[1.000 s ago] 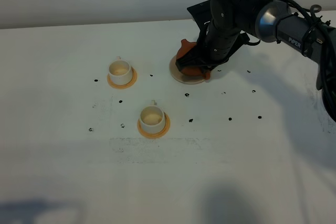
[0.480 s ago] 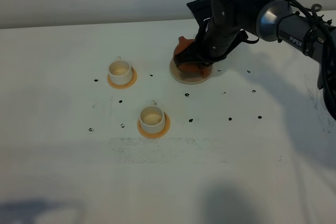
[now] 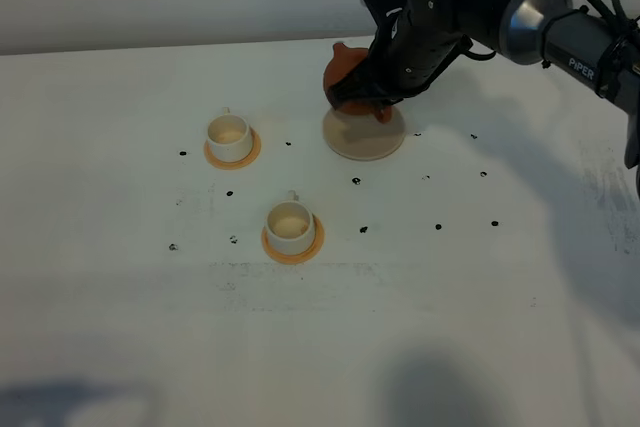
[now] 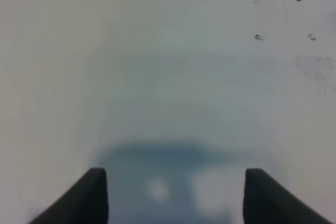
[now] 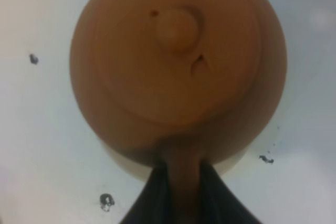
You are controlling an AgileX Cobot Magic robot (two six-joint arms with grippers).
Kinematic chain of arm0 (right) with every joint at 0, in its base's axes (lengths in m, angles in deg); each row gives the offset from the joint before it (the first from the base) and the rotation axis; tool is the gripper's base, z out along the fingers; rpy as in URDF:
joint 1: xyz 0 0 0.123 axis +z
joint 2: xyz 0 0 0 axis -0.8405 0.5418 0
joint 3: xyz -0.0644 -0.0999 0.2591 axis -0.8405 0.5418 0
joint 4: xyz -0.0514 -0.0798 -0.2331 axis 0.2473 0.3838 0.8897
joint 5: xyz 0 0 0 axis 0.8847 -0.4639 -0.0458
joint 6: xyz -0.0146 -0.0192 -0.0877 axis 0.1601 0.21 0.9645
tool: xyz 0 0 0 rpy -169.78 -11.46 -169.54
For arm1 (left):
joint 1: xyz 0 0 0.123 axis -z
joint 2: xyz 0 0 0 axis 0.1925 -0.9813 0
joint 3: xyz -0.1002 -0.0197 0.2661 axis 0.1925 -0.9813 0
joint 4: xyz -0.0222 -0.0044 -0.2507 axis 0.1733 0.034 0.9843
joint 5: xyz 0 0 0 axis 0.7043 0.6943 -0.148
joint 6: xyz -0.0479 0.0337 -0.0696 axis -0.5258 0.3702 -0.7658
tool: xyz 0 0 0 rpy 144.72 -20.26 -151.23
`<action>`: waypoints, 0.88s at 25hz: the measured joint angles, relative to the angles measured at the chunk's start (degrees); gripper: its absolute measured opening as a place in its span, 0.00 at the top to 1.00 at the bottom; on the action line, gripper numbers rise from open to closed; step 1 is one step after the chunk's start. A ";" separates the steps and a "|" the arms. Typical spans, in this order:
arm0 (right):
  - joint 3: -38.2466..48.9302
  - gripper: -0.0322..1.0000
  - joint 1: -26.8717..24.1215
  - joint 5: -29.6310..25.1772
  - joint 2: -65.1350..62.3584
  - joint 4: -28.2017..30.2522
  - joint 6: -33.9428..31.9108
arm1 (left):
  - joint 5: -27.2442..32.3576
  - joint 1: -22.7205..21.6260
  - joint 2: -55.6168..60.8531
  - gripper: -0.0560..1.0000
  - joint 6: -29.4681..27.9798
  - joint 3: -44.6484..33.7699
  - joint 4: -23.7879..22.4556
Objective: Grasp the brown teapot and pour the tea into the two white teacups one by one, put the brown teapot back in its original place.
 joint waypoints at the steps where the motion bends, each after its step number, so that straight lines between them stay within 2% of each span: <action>1: 0.00 0.86 0.41 -0.04 -0.23 -0.04 0.00 | 0.00 0.00 0.00 0.43 0.00 0.00 0.00; 9: 3.62 0.86 2.30 0.96 -4.43 -0.35 1.13 | 0.00 0.00 0.00 0.43 0.00 0.00 0.00; 15: 13.41 0.86 2.30 4.63 -11.45 -0.35 1.93 | 0.02 0.00 0.00 0.43 -0.34 0.00 0.00; 22: 28.50 0.86 3.06 11.74 -21.08 -0.43 2.04 | -0.03 0.00 0.00 0.43 -0.34 0.00 0.00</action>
